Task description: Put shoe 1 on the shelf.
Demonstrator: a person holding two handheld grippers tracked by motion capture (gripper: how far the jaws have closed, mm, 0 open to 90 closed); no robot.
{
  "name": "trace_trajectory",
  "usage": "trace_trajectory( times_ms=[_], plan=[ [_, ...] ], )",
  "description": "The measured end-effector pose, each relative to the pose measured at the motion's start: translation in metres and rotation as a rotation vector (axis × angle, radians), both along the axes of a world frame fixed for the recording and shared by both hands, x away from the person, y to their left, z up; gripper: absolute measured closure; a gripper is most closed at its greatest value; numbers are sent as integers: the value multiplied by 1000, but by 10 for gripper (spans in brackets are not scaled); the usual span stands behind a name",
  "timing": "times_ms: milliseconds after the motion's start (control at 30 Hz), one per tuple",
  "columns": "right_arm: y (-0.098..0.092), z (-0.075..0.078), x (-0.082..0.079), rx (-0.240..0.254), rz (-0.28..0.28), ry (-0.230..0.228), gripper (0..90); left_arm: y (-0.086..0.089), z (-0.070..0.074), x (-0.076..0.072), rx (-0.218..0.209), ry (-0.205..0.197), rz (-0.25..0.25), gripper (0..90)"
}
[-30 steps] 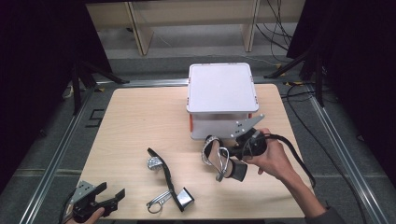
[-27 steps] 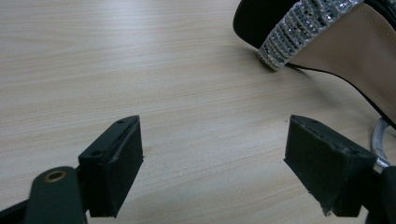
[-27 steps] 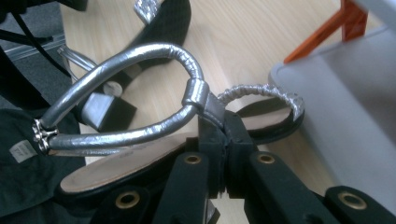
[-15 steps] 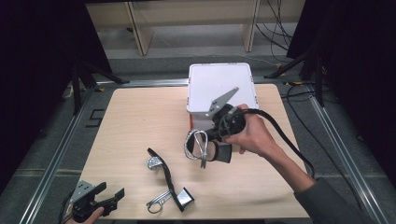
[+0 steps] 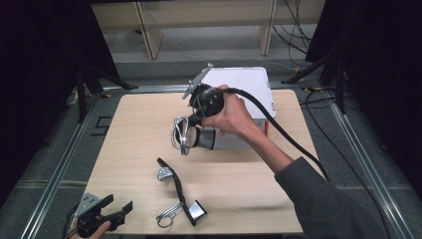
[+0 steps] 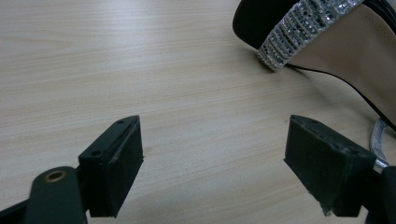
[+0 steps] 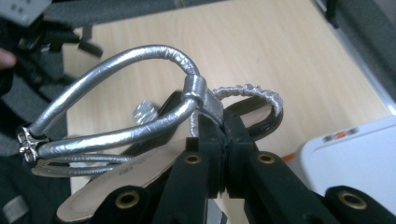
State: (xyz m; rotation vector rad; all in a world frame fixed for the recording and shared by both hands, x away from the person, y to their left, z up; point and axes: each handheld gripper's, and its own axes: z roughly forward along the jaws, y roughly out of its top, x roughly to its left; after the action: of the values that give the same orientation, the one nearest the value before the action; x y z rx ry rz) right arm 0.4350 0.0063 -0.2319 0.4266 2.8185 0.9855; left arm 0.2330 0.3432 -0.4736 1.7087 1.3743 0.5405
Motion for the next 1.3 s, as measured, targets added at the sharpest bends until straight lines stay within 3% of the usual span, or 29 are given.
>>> trace_trajectory(
  times_ms=[167, 333, 400, 467, 533, 600, 633, 667, 700, 767, 800, 967, 1067, 1300],
  plan=[
    [6, 16, 23, 4, -39, -48, 888, 0, 0, 0, -7, -3, -2, 187],
    [3, 34, 48, 18, -118, -83, 888, 0, 1, -1, 0, -1, 0, 187],
    [1, 43, 59, 18, -186, -82, 888, 0, 1, -1, -3, -5, -8, 187],
    [-2, 49, 68, 27, -217, -89, 888, 0, 0, -1, 4, -6, -16, 186],
    [-5, 56, 78, 36, -239, -128, 888, 0, -1, 0, -4, 1, -3, 186],
    [-9, 61, 86, 52, -306, -123, 888, 0, -1, -1, -9, 4, -6, 187],
    [-11, 63, 92, 47, -308, -150, 888, -1, -1, -1, -10, -1, -5, 187],
    [-12, 64, 96, 45, -331, -149, 888, -1, -1, -1, -10, -1, -5, 187],
    [-14, 65, 100, 53, -366, -144, 888, 0, 1, -2, 5, 6, -1, 187],
    [-17, 65, 110, 51, -382, -168, 888, 1, 0, -1, 14, 8, -7, 187],
    [-19, 65, 113, 56, -412, -157, 888, 0, -1, -1, -9, 2, -5, 187],
    [-25, 58, 134, 28, -467, -187, 888, 0, 0, -2, -12, -10, -1, 187],
    [-29, 53, 146, 39, -500, -200, 888, 0, 1, -3, 14, 2, 5, 187],
    [-41, 39, 161, 97, -566, -214, 887, -2, 0, -2, 7, 1, -7, 186]
  ],
)
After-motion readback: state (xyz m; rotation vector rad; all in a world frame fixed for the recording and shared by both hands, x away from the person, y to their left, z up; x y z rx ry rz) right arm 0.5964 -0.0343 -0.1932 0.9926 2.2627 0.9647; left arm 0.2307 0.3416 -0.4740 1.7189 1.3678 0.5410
